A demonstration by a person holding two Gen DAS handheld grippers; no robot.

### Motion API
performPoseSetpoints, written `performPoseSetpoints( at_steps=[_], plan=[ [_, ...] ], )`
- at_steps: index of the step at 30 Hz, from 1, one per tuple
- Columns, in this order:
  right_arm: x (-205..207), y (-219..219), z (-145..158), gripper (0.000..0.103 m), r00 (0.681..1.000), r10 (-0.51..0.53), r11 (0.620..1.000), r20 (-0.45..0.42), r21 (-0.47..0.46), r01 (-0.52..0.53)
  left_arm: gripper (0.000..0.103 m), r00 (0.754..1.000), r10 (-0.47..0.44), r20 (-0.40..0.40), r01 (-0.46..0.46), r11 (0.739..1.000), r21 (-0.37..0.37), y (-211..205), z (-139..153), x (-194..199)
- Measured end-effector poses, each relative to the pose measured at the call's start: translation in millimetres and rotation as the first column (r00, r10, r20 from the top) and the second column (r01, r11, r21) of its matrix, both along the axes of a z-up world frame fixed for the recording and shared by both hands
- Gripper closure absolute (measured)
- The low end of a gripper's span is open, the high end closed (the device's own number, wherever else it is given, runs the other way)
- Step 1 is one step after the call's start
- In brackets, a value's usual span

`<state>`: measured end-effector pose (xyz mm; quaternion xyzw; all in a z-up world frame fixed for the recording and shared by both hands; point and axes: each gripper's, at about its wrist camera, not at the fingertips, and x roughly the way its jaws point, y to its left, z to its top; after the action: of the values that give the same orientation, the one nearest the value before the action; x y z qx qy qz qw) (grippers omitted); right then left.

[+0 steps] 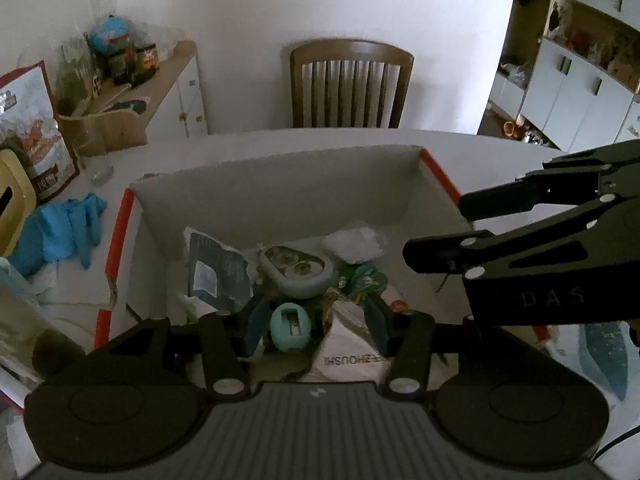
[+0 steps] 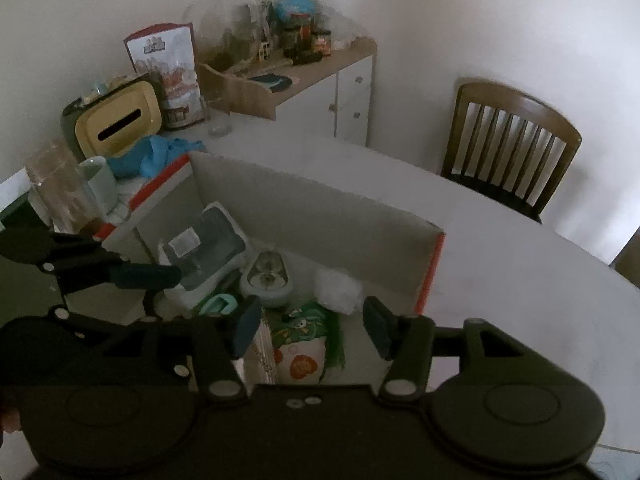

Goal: Organize objects
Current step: 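Open right gripper releasing the bag while left releases the sharpener into the box, then withdraw both grippers from the box back over the table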

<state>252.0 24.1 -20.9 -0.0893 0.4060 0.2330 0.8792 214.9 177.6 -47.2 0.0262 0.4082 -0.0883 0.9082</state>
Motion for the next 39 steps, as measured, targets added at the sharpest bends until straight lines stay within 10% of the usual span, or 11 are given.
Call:
performPoseSetpoints(
  at_steps=[39],
  plan=[
    [-97.0,-199.5,45.1,0.002,0.978,-0.172,0.98,0.115,0.124,0.157,0.018,0.989,-0.047,0.138,0.052,0.998,-0.034,-133.0,44.6,-69.2]
  ],
)
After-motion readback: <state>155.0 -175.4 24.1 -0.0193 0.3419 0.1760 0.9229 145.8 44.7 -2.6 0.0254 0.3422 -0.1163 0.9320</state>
